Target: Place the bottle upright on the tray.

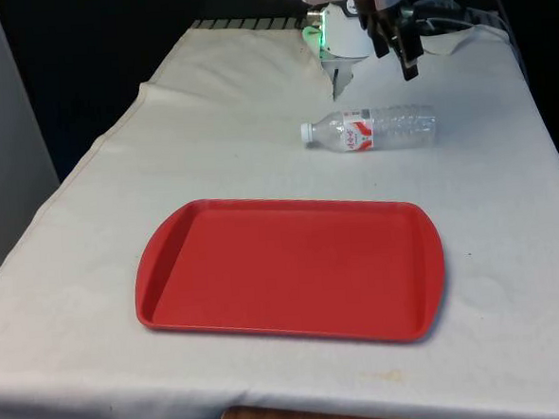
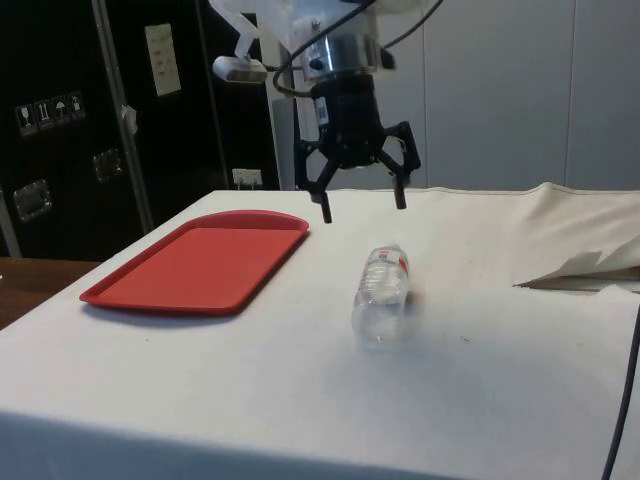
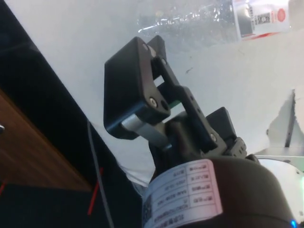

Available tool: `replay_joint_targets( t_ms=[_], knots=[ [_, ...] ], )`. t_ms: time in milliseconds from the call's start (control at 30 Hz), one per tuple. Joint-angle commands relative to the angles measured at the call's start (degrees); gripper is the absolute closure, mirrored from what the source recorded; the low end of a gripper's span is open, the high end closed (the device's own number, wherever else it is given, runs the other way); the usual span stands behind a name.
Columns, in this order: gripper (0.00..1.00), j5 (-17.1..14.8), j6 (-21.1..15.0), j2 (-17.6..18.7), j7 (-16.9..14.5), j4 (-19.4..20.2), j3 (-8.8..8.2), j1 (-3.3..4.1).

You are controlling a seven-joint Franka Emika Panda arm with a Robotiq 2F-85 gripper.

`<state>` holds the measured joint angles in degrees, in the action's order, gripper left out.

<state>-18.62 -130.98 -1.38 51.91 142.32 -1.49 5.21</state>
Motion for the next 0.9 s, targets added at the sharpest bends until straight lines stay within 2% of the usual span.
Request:
replay_joint_targets(
  t_ms=[0,100,133,200,367,400,433,500,700,733,767,867],
  knots=[
    [0.0,-1.9,-0.2,0.2,-1.2,-0.1,-0.11,-0.06],
    [0.0,-3.3,-0.1,0.4,-1.9,-0.2,-0.29,-0.11],
    [0.0,-1.9,0.0,0.3,-1.0,-0.1,-0.29,-0.06],
    [0.0,-4.6,0.1,0.6,-2.8,-0.2,-0.52,-0.11],
    [0.0,-6.9,0.2,1.0,-4.3,-0.3,-0.92,-0.23],
    [0.0,-5.8,0.1,0.8,-3.5,-0.1,-0.86,-0.11],
    [0.0,-7.3,0.3,1.1,-4.6,-0.4,-0.97,-0.23],
    [0.0,-8.3,0.3,1.3,-5.3,-0.6,-1.38,-0.29],
    [0.0,-9.3,0.7,2.0,-6.4,-1.9,-2.46,-0.46],
    [0.0,-8.2,0.3,1.8,-5.5,-1.4,-2.35,-0.34],
    [0.0,-9.6,0.8,2.1,-6.6,-2.0,-2.64,-0.52],
    [0.0,-10.6,1.1,2.4,-7.4,-2.3,-3.04,-0.52]
  ],
)
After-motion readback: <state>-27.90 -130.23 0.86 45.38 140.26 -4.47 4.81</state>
